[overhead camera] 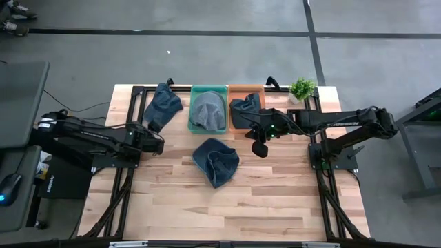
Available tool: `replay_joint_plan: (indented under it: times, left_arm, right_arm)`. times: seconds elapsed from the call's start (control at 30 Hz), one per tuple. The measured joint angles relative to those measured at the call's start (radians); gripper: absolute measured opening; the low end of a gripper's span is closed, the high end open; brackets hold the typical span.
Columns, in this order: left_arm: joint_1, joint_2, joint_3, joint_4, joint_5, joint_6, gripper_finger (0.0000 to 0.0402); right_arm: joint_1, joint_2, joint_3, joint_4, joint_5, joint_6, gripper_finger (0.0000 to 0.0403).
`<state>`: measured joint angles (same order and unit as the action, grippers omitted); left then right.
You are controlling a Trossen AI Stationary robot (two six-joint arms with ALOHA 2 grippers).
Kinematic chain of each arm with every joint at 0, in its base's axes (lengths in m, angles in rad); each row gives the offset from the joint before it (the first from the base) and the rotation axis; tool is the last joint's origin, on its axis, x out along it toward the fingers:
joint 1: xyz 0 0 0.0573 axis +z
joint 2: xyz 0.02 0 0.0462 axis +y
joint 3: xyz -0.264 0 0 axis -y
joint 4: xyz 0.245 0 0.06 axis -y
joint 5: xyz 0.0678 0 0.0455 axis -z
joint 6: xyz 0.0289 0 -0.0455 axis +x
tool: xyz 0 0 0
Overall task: Pick & Place hat
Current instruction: Put the top black cap into the orange bin
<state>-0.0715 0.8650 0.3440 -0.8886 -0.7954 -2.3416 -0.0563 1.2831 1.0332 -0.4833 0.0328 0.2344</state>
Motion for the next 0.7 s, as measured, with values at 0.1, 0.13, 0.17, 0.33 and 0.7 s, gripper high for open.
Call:
replay_joint_plan:
  times: [0.1, 0.13, 0.17, 0.33, 0.7]
  left_arm:
    - [0.034, 0.007, -0.024, 0.032, -0.001, 0.000, 0.0273]
    - [0.046, 0.009, -0.030, 0.040, -0.004, 0.000, 0.0273]
    - [0.059, 0.011, -0.032, 0.045, -0.009, 0.001, 0.0273]
    - [0.128, 0.010, -0.034, 0.068, -0.020, 0.034, 0.0273]
    - [0.291, 0.010, -0.034, 0.198, 0.125, 0.208, 0.0273]
  right_arm:
    - [0.000, -0.002, 0.000, 0.017, -0.025, 0.012, 0.0000]
    - [0.000, -0.003, 0.000, 0.023, -0.032, 0.019, 0.0000]
    - [0.000, -0.004, 0.000, 0.031, -0.040, 0.023, 0.0000]
    - [0.000, -0.023, 0.000, 0.033, -0.039, 0.026, 0.0000]
    - [-0.003, -0.064, 0.000, 0.031, 0.004, -0.015, 0.0000]
